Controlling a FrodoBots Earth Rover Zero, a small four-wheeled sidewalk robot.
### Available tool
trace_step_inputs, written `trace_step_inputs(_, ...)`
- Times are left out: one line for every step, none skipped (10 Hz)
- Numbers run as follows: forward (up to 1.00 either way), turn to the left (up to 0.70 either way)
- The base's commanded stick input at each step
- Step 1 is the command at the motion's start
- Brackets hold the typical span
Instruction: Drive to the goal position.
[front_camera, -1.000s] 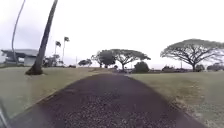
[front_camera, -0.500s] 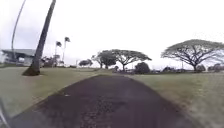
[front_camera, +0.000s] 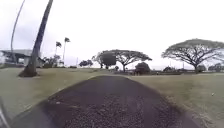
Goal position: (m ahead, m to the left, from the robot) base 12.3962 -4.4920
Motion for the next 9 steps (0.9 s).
trace_step_inputs(0.70,0.00)
trace_step_inputs(0.70,0.00)
trace_step_inputs(0.70,0.00)
trace_step_inputs(0.70,0.00)
trace_step_inputs(0.70,0.00)
trace_step_inputs(0.70,0.00)
trace_step_inputs(0.70,0.00)
trace_step_inputs(0.70,0.00)
trace_step_inputs(0.70,0.00)
